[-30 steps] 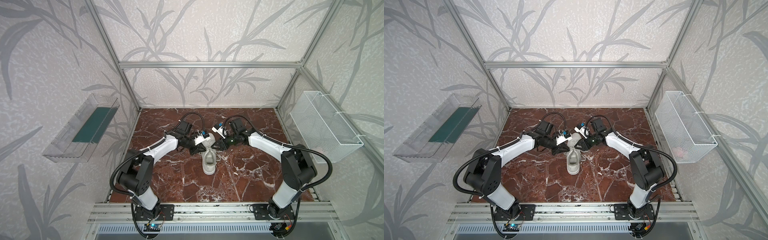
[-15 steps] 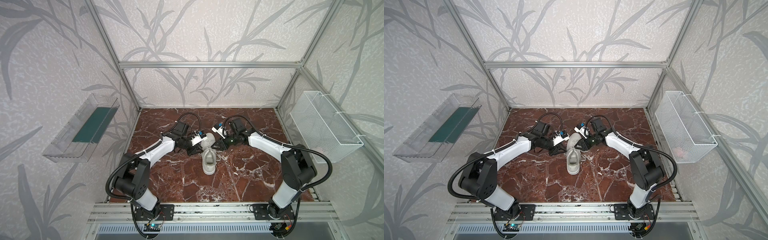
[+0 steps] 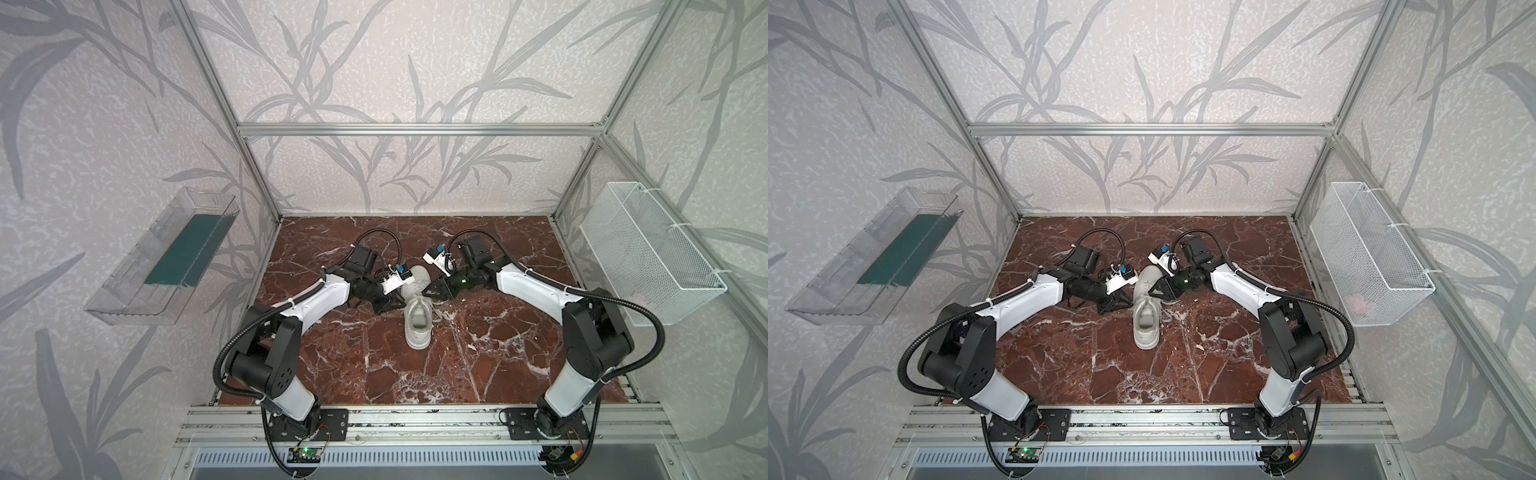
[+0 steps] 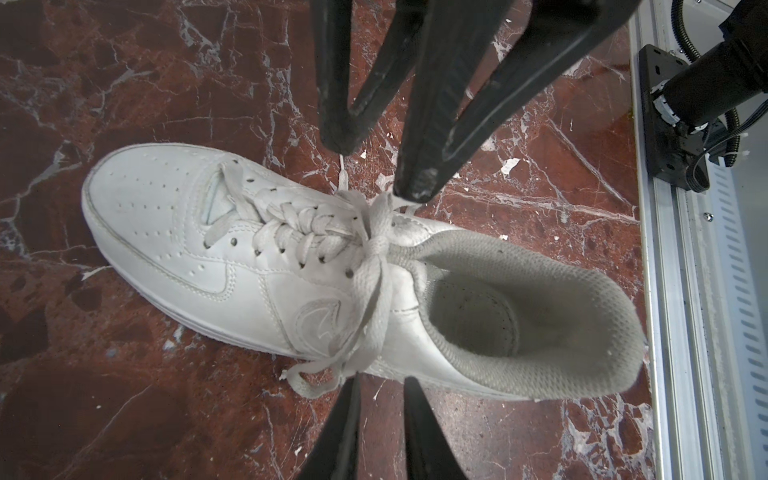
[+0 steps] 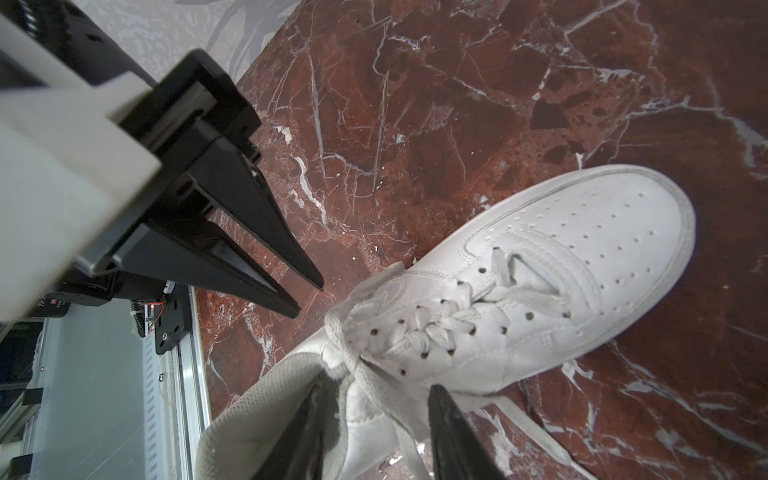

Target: Tie the shoes

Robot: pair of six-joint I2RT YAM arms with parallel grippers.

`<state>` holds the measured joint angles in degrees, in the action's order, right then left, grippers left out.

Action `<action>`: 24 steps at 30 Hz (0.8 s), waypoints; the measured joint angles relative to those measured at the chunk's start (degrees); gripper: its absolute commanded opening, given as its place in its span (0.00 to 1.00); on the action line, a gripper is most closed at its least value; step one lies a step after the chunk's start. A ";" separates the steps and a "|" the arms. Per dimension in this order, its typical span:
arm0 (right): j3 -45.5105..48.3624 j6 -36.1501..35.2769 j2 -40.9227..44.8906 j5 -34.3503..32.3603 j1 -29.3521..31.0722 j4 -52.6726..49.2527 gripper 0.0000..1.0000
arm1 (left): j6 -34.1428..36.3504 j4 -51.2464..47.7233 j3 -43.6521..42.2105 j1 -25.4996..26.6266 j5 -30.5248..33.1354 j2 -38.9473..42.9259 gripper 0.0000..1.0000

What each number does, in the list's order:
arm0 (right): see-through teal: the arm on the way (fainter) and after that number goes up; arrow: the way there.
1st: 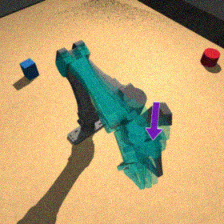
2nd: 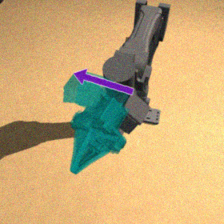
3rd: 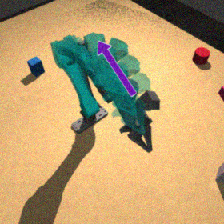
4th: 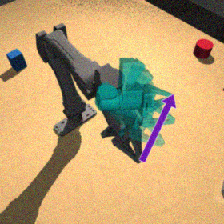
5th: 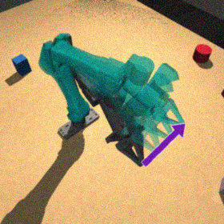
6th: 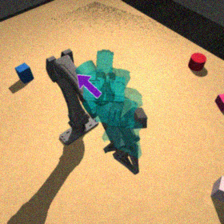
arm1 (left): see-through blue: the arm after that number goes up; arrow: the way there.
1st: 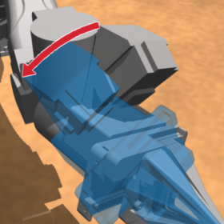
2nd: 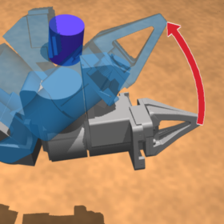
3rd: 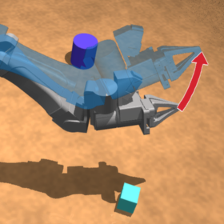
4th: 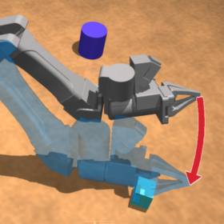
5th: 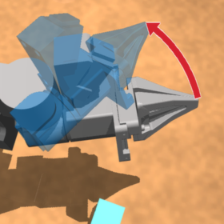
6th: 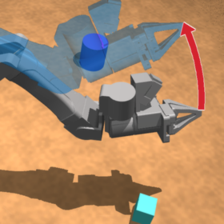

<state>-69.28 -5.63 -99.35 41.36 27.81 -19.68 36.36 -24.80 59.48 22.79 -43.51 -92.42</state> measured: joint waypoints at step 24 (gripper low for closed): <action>0.00 -0.15 -0.07 0.04 0.07 -0.15 0.41 | -2.89 4.24 0.02 1.16 -0.87 -2.29 0.02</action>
<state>-69.28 -5.78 -99.42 41.41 27.88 -19.84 33.47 -20.56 59.51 23.94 -44.38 -94.72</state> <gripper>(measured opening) 0.415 0.063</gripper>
